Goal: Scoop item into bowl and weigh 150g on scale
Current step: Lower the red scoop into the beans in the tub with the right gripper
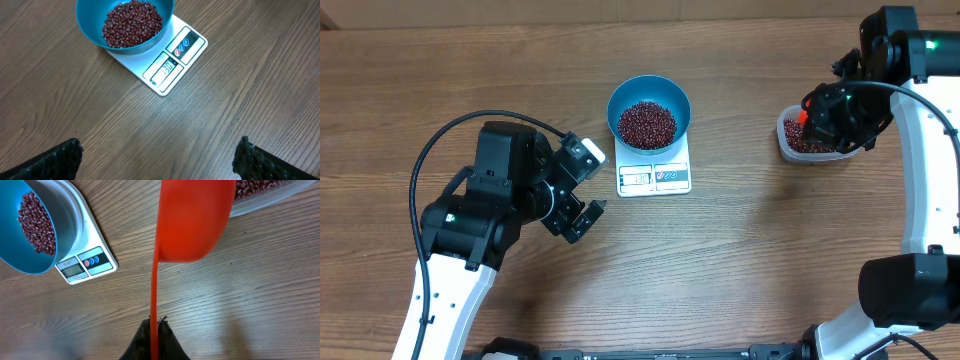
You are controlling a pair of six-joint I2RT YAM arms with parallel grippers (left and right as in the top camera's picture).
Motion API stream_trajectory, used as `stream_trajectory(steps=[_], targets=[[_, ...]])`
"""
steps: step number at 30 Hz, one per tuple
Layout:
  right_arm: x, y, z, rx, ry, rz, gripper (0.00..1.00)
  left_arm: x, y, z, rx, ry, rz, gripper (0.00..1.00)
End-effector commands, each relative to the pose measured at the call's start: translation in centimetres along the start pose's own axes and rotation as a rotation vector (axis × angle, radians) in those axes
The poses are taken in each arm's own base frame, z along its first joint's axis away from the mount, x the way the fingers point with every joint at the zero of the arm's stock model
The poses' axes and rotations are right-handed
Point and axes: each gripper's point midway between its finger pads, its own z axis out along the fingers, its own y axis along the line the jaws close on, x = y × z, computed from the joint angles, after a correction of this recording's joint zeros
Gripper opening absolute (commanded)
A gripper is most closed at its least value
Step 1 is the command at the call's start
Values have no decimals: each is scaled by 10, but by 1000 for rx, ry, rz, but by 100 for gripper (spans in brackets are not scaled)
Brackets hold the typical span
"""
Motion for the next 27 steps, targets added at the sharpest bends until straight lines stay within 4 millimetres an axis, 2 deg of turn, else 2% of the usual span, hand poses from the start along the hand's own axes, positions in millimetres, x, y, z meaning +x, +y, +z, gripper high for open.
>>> stream_trajectory(steps=[1,14,19,23,27], targets=[[-3,1,-1,4,-18,-3,4,-7,4,-5,-13,-20,-7,100],[-10,3,-1,-3,-46,-10,4,-7,4,-5,-13,-20,-7,100],[-7,-6,2,42,-35,-4,4,-7,4,-5,-13,-20,-7,100],[-1,-11,14,55,7,6,4,-7,4,-5,-13,-20,-7,100],[1,-18,34,65,34,13,4,-7,4,-5,-13,-20,-7,100]])
